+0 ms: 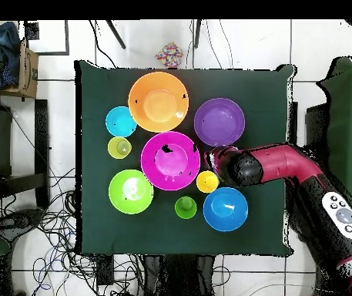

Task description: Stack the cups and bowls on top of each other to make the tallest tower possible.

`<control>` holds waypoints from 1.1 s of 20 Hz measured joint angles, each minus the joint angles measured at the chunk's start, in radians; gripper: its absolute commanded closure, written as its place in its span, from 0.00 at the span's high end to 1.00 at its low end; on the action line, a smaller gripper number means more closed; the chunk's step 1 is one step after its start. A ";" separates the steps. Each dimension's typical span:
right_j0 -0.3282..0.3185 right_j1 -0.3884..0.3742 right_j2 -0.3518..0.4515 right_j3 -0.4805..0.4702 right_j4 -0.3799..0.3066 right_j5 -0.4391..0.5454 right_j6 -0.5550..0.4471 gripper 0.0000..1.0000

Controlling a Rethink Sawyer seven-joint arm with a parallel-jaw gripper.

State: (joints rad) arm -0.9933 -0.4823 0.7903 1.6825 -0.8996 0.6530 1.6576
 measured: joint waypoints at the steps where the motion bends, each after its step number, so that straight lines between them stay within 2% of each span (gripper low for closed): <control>1: -0.004 -0.009 0.005 0.002 0.008 0.003 0.000 1.00; 13: -0.014 -0.130 0.043 0.041 0.057 0.016 0.000 1.00; 22: -0.010 -0.147 0.043 0.077 0.053 0.016 0.000 1.00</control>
State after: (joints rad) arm -1.0032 -0.6291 0.8332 1.7592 -0.8466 0.6690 1.6576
